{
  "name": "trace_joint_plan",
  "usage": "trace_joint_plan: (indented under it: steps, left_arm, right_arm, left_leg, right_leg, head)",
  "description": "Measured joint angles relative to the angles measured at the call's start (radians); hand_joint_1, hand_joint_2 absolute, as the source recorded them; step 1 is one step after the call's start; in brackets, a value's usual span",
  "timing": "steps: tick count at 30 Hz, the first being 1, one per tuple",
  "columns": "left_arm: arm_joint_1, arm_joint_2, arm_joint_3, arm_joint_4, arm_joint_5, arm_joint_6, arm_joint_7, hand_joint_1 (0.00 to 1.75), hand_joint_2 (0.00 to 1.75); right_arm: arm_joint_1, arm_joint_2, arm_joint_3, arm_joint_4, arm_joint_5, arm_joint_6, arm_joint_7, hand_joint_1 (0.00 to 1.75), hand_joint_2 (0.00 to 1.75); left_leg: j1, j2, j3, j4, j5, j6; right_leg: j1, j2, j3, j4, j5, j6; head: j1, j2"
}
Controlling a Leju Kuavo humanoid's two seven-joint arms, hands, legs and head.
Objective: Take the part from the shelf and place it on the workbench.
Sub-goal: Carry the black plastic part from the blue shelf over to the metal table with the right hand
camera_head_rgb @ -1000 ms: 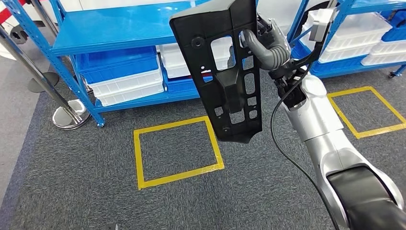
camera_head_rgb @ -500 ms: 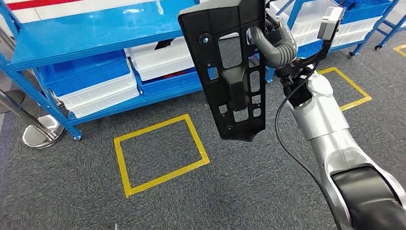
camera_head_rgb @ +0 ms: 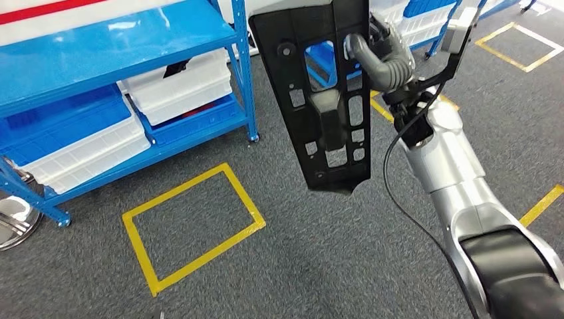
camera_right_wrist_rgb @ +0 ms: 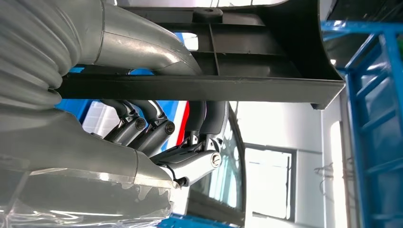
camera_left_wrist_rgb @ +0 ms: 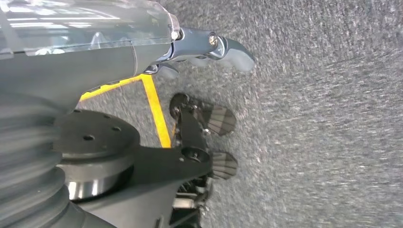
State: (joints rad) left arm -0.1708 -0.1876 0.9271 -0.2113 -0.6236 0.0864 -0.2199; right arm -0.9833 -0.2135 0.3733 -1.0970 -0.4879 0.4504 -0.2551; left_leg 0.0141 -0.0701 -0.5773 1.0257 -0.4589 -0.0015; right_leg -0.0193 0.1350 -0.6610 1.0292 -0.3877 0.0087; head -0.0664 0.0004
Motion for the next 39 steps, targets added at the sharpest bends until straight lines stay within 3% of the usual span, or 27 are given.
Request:
trace_joint_plan:
  steps: [1,3,5,7,8,9,11,13,14,16,18,20,21,22,23,24,25,27,29,31,32,33,35,36,38,39]
  left_arm:
    - [-0.001,0.0,0.0,0.0,0.001,0.0,0.0,0.0,1.75]
    - [-0.002,-0.001,0.0,0.0,0.002,0.0,0.0,0.0,1.75]
    - [-0.001,-0.002,0.0,0.0,0.0,0.0,0.0,0.0,1.75]
    - [0.001,-0.002,0.0,0.0,-0.003,0.0,0.0,0.0,1.75]
    - [0.001,-0.002,0.0,0.0,-0.005,0.0,0.0,0.0,1.75]
    - [0.001,-0.002,0.0,0.0,-0.008,0.0,0.001,0.0,1.75]
    - [-0.001,-0.002,0.0,0.0,-0.011,0.0,0.003,0.0,1.75]
    - [-0.006,-0.002,-0.001,0.0,-0.011,0.0,0.006,0.0,1.75]
    - [-0.007,-0.002,-0.001,0.0,-0.011,0.0,0.007,0.0,1.75]
    - [-0.009,-0.002,-0.001,0.0,-0.009,0.001,0.008,0.0,1.75]
    - [-0.01,-0.002,-0.001,0.0,-0.008,0.0,0.006,0.0,1.75]
    - [-0.008,-0.002,-0.001,0.0,-0.006,0.0,0.002,0.0,1.75]
    - [-0.006,-0.002,-0.001,0.0,-0.004,0.0,0.0,0.0,1.75]
    - [-0.003,-0.002,-0.001,0.0,-0.002,0.0,-0.001,0.0,1.75]
    - [-0.001,-0.002,-0.001,0.0,-0.001,0.0,-0.002,0.0,1.75]
    - [0.0,-0.001,0.0,0.0,0.001,0.0,-0.003,0.0,1.75]
    - [0.001,-0.001,0.0,0.0,0.003,0.0,-0.003,0.0,1.75]
    - [0.003,0.0,0.0,0.0,0.006,0.0,-0.005,0.0,1.75]
    - [0.005,0.0,0.0,0.0,0.007,0.0,-0.005,0.0,1.75]
    - [0.006,0.0,0.0,0.0,0.008,0.0,-0.005,0.0,1.75]
    - [0.005,-0.001,0.0,0.0,0.008,0.0,-0.006,0.0,1.75]
    - [0.003,-0.001,0.0,0.0,0.008,0.0,-0.006,0.0,1.75]
    - [0.002,-0.002,0.0,0.0,0.007,-0.001,-0.006,0.0,1.75]
    - [0.003,-0.002,0.0,0.0,0.007,-0.001,-0.006,0.0,1.75]
    - [0.003,-0.002,0.0,0.0,0.006,-0.001,-0.006,0.0,1.75]
    - [0.004,-0.002,0.0,0.0,0.006,-0.001,-0.006,0.0,1.75]
  right_arm:
    - [0.0,0.0,-0.001,0.002,0.0,0.0,0.0,1.75,1.75]
    - [-0.005,0.0,-0.003,0.005,0.0,-0.001,-0.002,1.75,1.75]
    - [-0.01,0.001,-0.004,0.008,0.0,-0.001,-0.005,1.75,1.75]
    - [-0.01,0.001,-0.004,0.012,0.001,-0.003,-0.005,1.75,1.75]
    - [-0.009,0.001,-0.004,0.015,0.001,-0.004,-0.005,1.75,1.75]
    - [-0.01,0.001,-0.004,0.017,0.001,-0.005,-0.005,1.75,1.75]
    - [-0.012,0.001,-0.004,0.017,0.004,-0.005,-0.006,1.75,1.75]
    - [-0.016,0.002,-0.005,0.017,0.008,-0.005,-0.006,1.75,1.75]
    - [-0.016,0.003,-0.005,0.017,0.009,-0.004,-0.006,1.75,1.75]
    - [-0.017,0.003,-0.005,0.017,0.012,-0.004,-0.006,1.75,1.75]
    - [-0.019,0.006,-0.006,0.017,0.015,-0.004,-0.005,1.75,1.75]
    - [-0.023,0.011,-0.006,0.018,0.016,-0.003,-0.005,1.75,1.75]
    - [-0.023,0.012,-0.005,0.02,0.016,-0.002,-0.005,1.75,1.75]
    - [-0.022,0.014,-0.004,0.021,0.016,0.0,-0.006,1.75,1.75]
    - [-0.019,0.015,-0.003,0.023,0.016,0.001,-0.007,1.75,1.75]
    - [-0.017,0.015,-0.003,0.025,0.016,0.002,-0.008,1.75,1.75]
    - [-0.015,0.016,-0.002,0.025,0.016,0.001,-0.008,1.75,1.75]
    - [-0.016,0.018,-0.002,0.026,0.016,0.001,-0.009,1.75,1.75]
    - [-0.017,0.021,-0.002,0.026,0.016,-0.001,-0.009,1.75,1.75]
    - [-0.017,0.022,-0.004,0.025,0.018,-0.004,-0.008,1.75,1.75]
    - [-0.017,0.021,-0.007,0.025,0.019,-0.007,-0.008,1.75,1.75]
    - [-0.018,0.02,-0.009,0.025,0.02,-0.01,-0.008,1.75,1.75]
    - [-0.019,0.019,-0.012,0.025,0.023,-0.016,-0.008,1.75,1.75]
    - [-0.017,0.019,-0.013,0.025,0.025,-0.019,-0.007,1.75,1.75]
    - [-0.007,0.017,-0.016,0.025,0.031,-0.023,-0.007,1.75,1.75]
    - [-0.001,0.016,-0.019,0.024,0.034,-0.024,-0.007,1.75,1.75]
  left_leg:
    - [0.0,0.012,0.002,-0.004,0.005,0.006]
    - [0.002,0.038,0.005,-0.016,0.014,0.02]
    - [0.001,0.062,0.006,-0.021,0.017,0.027]
    - [-0.001,0.087,0.004,-0.02,0.016,0.027]
    - [-0.002,0.1,0.004,-0.019,0.015,0.027]
    - [-0.002,0.112,0.004,-0.018,0.013,0.026]
    - [-0.004,0.135,0.007,-0.015,0.008,0.021]
    - [-0.009,0.155,0.008,-0.012,0.001,0.013]
    - [-0.012,0.164,0.009,-0.013,-0.001,0.009]
    - [-0.013,0.179,0.015,-0.015,-0.006,-0.002]
    - [-0.01,0.152,0.009,0.009,-0.029,-0.012]
    - [-0.006,0.102,-0.035,0.111,-0.089,-0.016]
    - [-0.006,0.09,-0.068,0.182,-0.12,-0.015]
    - [-0.006,0.084,-0.097,0.24,-0.137,-0.015]
    - [-0.006,0.081,-0.113,0.267,-0.135,-0.014]
    - [-0.006,0.078,-0.112,0.255,-0.111,-0.013]
    - [-0.006,0.071,-0.095,0.206,-0.073,-0.01]
    - [-0.001,0.025,-0.048,0.079,-0.006,-0.004]
    - [0.002,-0.009,-0.022,0.013,0.01,0.0]
    - [-0.001,0.007,-0.014,0.0,0.008,0.006]
    - [-0.001,0.019,-0.011,-0.006,0.012,0.013]
    - [-0.001,0.032,-0.007,-0.013,0.015,0.02]
    - [-0.003,0.057,-0.001,-0.021,0.018,0.03]
    - [-0.005,0.069,-0.001,-0.021,0.017,0.033]
    - [-0.007,0.095,0.0,-0.02,0.014,0.034]
    - [-0.008,0.108,0.001,-0.02,0.013,0.034]
  right_leg:
    - [-0.002,-0.001,-0.003,-0.001,0.002,0.006]
    - [0.002,-0.048,-0.022,0.033,-0.021,0.015]
    - [0.004,-0.111,-0.074,0.144,-0.081,0.02]
    - [0.0,-0.129,-0.126,0.258,-0.122,0.025]
    - [-0.002,-0.132,-0.13,0.272,-0.118,0.026]
    - [-0.002,-0.136,-0.113,0.243,-0.098,0.027]
    - [0.003,-0.17,-0.037,0.108,-0.043,0.021]
    - [0.014,-0.199,0.014,0.01,-0.019,0.008]
    - [0.018,-0.2,0.019,-0.003,-0.023,0.002]
    - [0.017,-0.175,0.016,-0.007,-0.019,-0.01]
    - [0.011,-0.153,0.018,-0.013,-0.015,-0.02]
    - [0.008,-0.133,0.019,-0.016,-0.013,-0.028]
    - [0.008,-0.121,0.018,-0.016,-0.013,-0.03]
    - [0.009,-0.108,0.018,-0.015,-0.013,-0.032]
    - [0.01,-0.094,0.018,-0.014,-0.014,-0.033]
    - [0.01,-0.079,0.018,-0.012,-0.014,-0.032]
    - [0.01,-0.065,0.018,-0.009,-0.015,-0.031]
    - [0.009,-0.039,0.015,-0.003,-0.017,-0.026]
    - [0.004,-0.013,0.005,0.001,-0.013,-0.015]
    - [-0.001,0.009,-0.004,-0.002,-0.007,0.0]
    - [-0.001,-0.003,-0.007,0.0,-0.008,0.007]
    - [0.001,-0.029,-0.014,0.015,-0.018,0.013]
    - [0.003,-0.1,-0.057,0.108,-0.068,0.022]
    - [0.002,-0.12,-0.091,0.177,-0.1,0.026]
    - [-0.002,-0.13,-0.139,0.274,-0.128,0.032]
    - [-0.003,-0.132,-0.136,0.269,-0.116,0.032]
  head:
    - [0.0,0.0]
    - [0.0,0.0]
    - [0.001,0.0]
    - [0.001,0.0]
    - [0.001,0.0]
    - [0.001,0.0]
    - [0.001,0.0]
    - [0.0,0.0]
    - [0.001,0.0]
    - [0.0,0.0]
    - [0.0,0.0]
    - [0.0,0.0]
    - [0.0,0.0]
    - [0.0,0.0]
    - [0.0,0.0]
    - [0.0,0.0]
    - [0.0,0.0]
    - [0.0,0.0]
    - [0.0,0.0]
    - [0.0,0.0]
    - [0.0,0.0]
    - [0.0,0.0]
    - [0.001,0.0]
    - [0.001,0.0]
    - [0.001,0.0]
    - [0.001,0.0]
